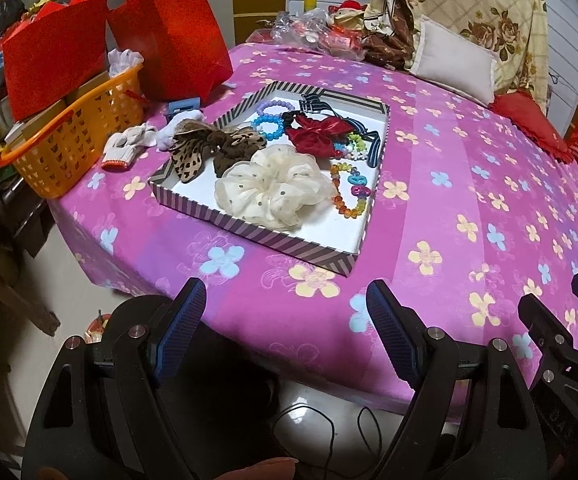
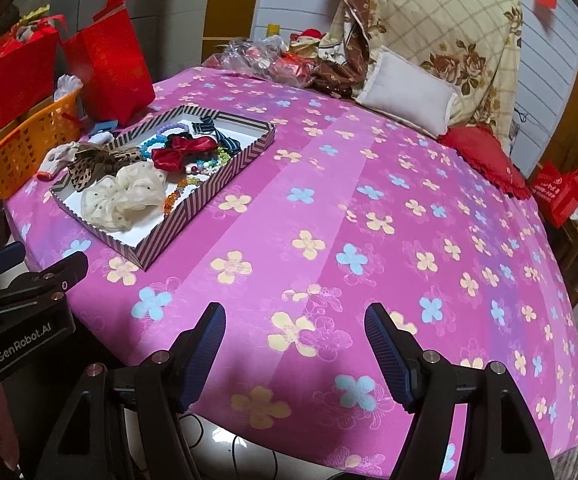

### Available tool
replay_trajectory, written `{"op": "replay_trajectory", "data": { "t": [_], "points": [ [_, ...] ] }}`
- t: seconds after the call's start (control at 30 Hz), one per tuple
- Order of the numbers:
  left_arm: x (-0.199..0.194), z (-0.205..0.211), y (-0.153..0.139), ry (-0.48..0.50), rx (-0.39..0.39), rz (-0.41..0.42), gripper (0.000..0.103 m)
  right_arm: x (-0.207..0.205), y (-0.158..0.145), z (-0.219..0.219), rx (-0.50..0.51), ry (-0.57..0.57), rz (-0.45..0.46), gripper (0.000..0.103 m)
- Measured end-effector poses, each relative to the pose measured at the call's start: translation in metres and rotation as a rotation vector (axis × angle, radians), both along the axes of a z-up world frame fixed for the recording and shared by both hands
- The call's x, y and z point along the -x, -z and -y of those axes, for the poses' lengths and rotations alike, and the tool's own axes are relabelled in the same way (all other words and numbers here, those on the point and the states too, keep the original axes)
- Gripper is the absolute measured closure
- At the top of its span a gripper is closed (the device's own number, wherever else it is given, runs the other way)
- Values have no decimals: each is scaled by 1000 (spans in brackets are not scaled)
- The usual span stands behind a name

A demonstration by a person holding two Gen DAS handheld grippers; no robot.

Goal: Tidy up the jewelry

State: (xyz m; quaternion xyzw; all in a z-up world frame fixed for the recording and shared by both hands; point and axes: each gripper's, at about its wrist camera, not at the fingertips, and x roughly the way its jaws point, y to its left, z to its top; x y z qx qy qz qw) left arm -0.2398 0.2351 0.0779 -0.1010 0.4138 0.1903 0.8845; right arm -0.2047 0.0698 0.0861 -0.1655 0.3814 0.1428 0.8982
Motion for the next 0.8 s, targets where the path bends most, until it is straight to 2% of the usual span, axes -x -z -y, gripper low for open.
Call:
{"op": "replay_trajectory", "data": {
  "t": [0.8],
  "points": [
    [0, 8, -2, 9, -9, -5, 21, 2, -1, 11, -53, 16, -2, 33]
  ]
}}
